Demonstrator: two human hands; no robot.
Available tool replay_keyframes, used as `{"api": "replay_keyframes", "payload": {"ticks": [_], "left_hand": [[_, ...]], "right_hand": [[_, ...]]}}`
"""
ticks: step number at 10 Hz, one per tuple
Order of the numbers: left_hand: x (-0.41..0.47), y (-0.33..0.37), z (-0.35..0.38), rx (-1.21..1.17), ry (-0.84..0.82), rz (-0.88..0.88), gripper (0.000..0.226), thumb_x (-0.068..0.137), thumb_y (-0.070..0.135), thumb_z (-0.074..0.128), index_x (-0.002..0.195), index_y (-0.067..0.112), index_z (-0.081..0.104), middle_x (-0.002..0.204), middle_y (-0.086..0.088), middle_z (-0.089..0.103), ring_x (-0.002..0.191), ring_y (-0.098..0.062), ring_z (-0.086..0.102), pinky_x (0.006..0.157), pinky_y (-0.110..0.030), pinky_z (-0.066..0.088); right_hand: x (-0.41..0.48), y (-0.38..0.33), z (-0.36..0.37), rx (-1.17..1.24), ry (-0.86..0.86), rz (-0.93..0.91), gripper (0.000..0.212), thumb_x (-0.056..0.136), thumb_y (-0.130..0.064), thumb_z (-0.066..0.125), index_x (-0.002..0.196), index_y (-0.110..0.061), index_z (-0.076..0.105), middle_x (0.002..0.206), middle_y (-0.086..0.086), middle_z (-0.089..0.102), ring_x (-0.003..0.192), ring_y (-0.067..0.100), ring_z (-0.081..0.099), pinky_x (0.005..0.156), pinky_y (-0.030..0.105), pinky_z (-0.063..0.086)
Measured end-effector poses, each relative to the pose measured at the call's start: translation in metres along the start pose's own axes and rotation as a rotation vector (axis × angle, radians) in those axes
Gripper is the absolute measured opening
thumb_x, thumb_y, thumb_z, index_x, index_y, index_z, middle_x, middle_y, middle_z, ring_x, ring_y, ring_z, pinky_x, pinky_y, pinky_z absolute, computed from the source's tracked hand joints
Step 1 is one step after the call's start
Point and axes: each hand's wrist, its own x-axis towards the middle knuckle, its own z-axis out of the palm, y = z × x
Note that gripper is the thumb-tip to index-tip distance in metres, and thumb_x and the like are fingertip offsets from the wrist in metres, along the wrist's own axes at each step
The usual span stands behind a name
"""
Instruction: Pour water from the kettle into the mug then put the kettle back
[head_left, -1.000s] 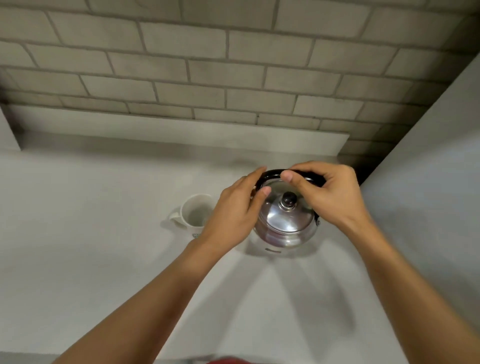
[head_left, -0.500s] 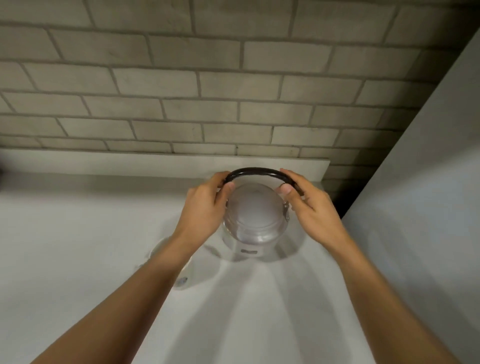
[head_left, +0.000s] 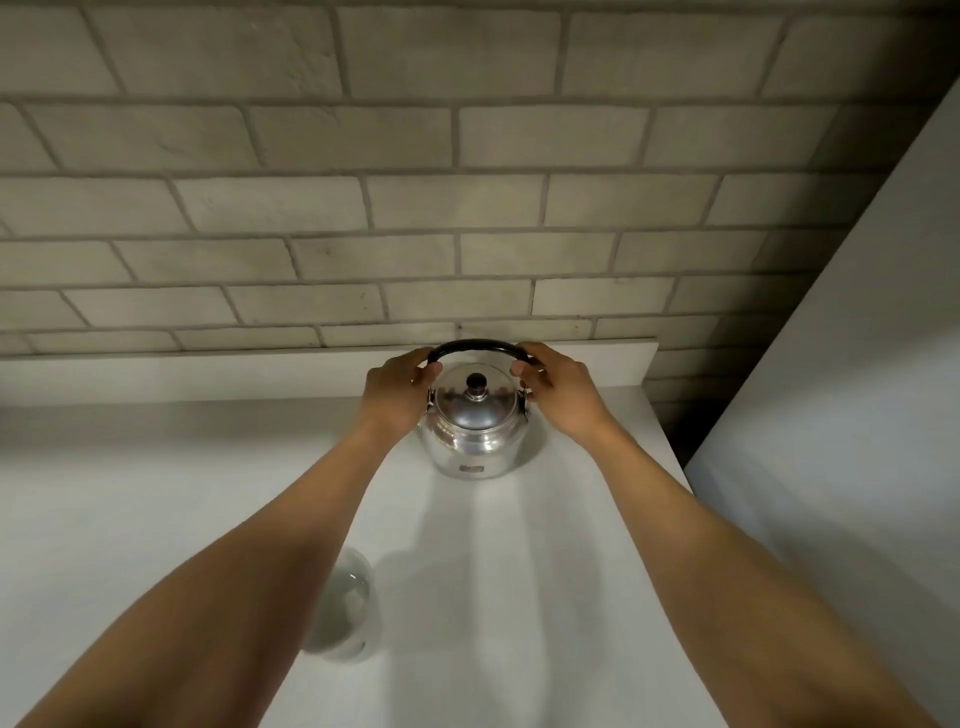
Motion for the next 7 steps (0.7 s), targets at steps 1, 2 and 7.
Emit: {"api": "replay_keyframes", "payload": {"ticks": [1,2,7], "left_hand": [[0.02,-0.008,0.002,-0.011,-0.02,-0.021,0.03,0.107,0.028,0.056,0.132,0.02,0.069,0.111,-0.015,0.076,0.108,-0.039,0.071,0.103,-0.049,0.053],[0.031,-0.015,0.004,-0.009,-0.032,-0.015,0.027,0.106,0.025,0.057,0.129,0.017,0.07,0.11,-0.015,0.077,0.104,-0.04,0.072,0.1,-0.049,0.055],[0.04,-0.026,0.004,0.045,-0.02,0.017,0.063,0.102,0.036,0.064,0.159,0.023,0.038,0.147,-0.01,0.058,0.133,-0.031,0.058,0.104,-0.035,0.047]], "right_hand": [[0.018,0.007,0.009,0.019,-0.018,0.033,0.03,0.106,-0.028,0.058,0.133,-0.019,0.068,0.105,0.003,0.078,0.094,0.022,0.072,0.089,0.034,0.057],[0.028,0.013,0.014,0.008,-0.022,0.033,0.03,0.106,-0.028,0.058,0.133,-0.021,0.068,0.106,-0.004,0.077,0.093,0.017,0.071,0.092,0.041,0.058],[0.025,0.017,0.015,-0.006,0.008,0.099,0.064,0.1,-0.032,0.07,0.158,-0.024,0.045,0.148,-0.002,0.06,0.123,0.019,0.064,0.093,0.022,0.043]]}}
